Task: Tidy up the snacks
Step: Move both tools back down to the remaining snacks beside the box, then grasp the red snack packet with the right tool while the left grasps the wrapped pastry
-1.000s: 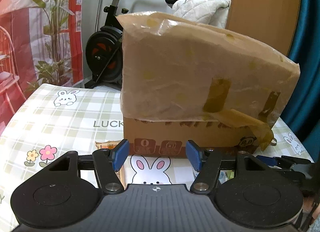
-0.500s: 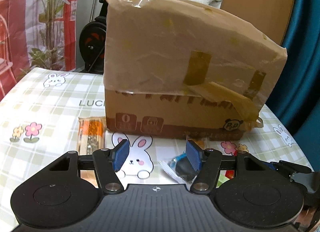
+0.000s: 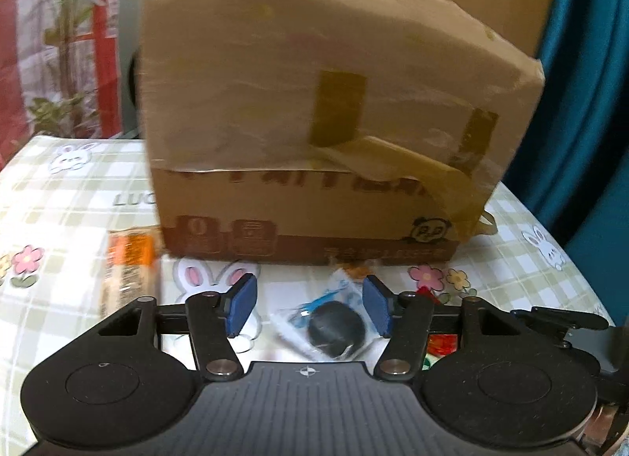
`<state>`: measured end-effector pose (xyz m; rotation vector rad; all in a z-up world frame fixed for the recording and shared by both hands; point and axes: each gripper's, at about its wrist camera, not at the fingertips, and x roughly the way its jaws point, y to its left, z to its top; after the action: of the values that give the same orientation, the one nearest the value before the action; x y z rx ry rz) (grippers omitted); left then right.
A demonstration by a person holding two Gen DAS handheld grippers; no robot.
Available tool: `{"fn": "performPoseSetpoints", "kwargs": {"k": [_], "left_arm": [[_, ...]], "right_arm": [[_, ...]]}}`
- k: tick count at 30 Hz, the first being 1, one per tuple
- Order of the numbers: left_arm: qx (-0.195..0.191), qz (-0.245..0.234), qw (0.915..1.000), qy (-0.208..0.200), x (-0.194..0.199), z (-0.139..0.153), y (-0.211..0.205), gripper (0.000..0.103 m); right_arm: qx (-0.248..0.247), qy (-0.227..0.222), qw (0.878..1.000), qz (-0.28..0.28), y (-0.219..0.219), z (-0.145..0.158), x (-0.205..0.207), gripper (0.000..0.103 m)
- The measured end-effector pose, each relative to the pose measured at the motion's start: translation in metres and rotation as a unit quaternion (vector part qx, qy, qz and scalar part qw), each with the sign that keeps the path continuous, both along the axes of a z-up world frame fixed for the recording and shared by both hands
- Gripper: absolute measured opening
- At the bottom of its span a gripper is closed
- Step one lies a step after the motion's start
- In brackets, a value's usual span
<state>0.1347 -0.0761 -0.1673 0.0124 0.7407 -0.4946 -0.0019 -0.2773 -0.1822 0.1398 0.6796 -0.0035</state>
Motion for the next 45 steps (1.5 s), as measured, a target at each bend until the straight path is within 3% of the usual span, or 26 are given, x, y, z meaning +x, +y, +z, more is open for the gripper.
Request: {"fn": "performPoseSetpoints", "kwargs": {"k": [5,13,22,25,27,31,45], "left_arm": [[0.012,-0.024,0.9996,0.005,0.02,-0.007,-0.03,0.059],[0.041,-0.032,0.9985,0.02,0.042,-0.028,-0.07,0.059],[0.058,-0.011,0.9972,0.045,0.055,-0.048,-0.097,0.059],[0.08,-0.014,0.9962,0.031,0.051,-0.053,-0.106,0.057],[0.094,-0.012,0.9953,0.021,0.049,-0.055,-0.11,0.051],[0.085,-0.006,0.996,0.026,0.043,-0.055,-0.101,0.046],[0.082,0.016,0.9963,0.018,0.008,-0.06,-0.049,0.047]], "right_arm": [[0.012,-0.002,1.0,0.002,-0.003,0.0,0.0,0.004],[0.079,-0.016,0.996,-0.033,-0.027,-0.002,-0.006,0.004],[0.081,-0.023,0.996,-0.018,-0.024,-0.001,-0.006,0.004],[0.087,-0.024,0.996,-0.018,-0.026,-0.002,-0.007,0.004],[0.087,-0.024,0.996,-0.014,-0.025,-0.002,-0.006,0.004],[0.089,-0.024,0.996,-0.014,-0.025,-0.002,-0.006,0.004],[0.085,-0.015,0.996,-0.01,-0.025,-0.004,-0.002,0.008]]}}
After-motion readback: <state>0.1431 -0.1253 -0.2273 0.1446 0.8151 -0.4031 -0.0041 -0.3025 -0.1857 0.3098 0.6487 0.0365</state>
